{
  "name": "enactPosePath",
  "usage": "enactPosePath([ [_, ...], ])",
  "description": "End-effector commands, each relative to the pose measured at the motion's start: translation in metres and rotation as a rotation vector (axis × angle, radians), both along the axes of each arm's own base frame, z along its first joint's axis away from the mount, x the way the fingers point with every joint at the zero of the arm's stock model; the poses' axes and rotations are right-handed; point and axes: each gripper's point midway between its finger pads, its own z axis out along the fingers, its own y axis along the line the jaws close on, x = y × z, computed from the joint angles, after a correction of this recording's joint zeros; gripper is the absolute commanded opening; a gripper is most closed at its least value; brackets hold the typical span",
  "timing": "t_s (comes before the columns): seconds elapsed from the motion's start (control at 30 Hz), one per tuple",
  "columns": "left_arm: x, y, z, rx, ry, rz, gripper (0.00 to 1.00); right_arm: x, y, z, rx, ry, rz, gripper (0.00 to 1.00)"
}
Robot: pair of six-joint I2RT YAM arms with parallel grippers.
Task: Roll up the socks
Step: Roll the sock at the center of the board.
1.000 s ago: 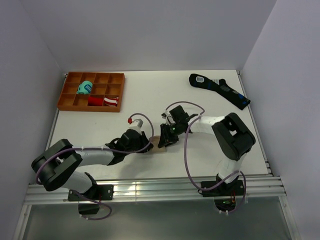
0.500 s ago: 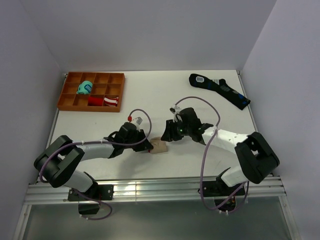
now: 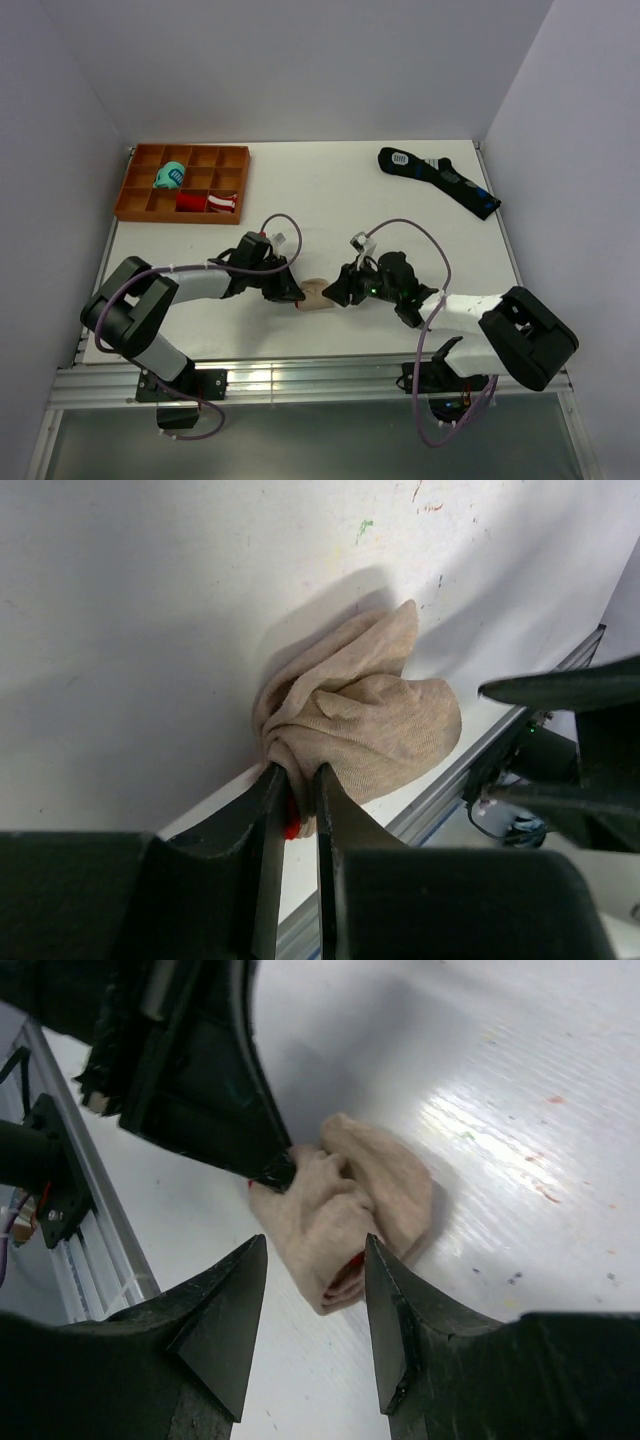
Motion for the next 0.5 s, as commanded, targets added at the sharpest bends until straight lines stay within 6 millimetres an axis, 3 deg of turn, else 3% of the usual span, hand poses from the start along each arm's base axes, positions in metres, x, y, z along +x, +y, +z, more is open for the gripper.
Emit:
enactPosePath([
  [0.0, -0.026, 0.016, -0.021, 0.079, 0.143, -0.055, 0.0, 0.011, 0.016, 0.043, 0.123, -0.203, -0.008, 0.51],
  [0.17, -0.029, 0.018, -0.021, 0.083, 0.181, -0.066, 0.0, -0.002, 0.027, 0.027, 0.077, -0.218, -0.008, 0.53],
  [0.47, -0.028, 0.017, -0.021, 0.063, 0.219, -0.069, 0.0, -0.01, 0.021, 0.005, 0.029, -0.226, -0.037, 0.55],
])
